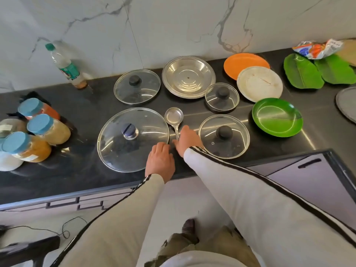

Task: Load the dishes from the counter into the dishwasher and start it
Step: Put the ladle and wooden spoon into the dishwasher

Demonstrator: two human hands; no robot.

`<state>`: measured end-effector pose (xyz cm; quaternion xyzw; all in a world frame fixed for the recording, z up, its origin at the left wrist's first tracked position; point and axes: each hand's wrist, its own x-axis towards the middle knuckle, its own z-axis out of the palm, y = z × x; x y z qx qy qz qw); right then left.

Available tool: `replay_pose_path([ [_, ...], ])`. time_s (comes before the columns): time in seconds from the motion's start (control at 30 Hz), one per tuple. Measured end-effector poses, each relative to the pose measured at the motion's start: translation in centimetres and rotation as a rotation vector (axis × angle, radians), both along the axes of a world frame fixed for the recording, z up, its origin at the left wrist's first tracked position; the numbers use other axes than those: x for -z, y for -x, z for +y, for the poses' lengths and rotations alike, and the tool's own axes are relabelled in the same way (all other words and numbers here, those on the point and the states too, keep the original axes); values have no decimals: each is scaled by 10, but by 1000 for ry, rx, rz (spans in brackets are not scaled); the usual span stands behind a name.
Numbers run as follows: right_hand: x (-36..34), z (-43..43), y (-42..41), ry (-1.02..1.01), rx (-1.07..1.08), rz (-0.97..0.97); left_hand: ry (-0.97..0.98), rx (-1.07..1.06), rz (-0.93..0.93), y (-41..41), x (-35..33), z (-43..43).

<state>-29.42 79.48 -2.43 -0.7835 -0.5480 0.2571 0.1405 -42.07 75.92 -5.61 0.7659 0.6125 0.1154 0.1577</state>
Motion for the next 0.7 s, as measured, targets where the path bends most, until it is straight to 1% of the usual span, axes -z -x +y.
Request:
replay_pose_path([
  [0.13, 6, 3, 7, 21, 49, -57, 6, 70, -6, 2, -1, 6],
  [0.23, 5, 9, 6, 38, 75, -63, 0, 94, -3, 2, 2, 11],
  [0.3, 5, 12, 4, 84, 82, -51, -4, 106, -12, 0, 2, 15],
  [0.43, 7, 14, -5, 135, 8, 38, -3, 116, -38, -8, 2, 22],
  [0.57, -2, 12, -25, 89, -20, 89, -23, 147, -39, -18, 1, 30],
  [0.7, -17, 5, -60, -23, 16, 161, -75, 188, -41, -45, -5, 41],
])
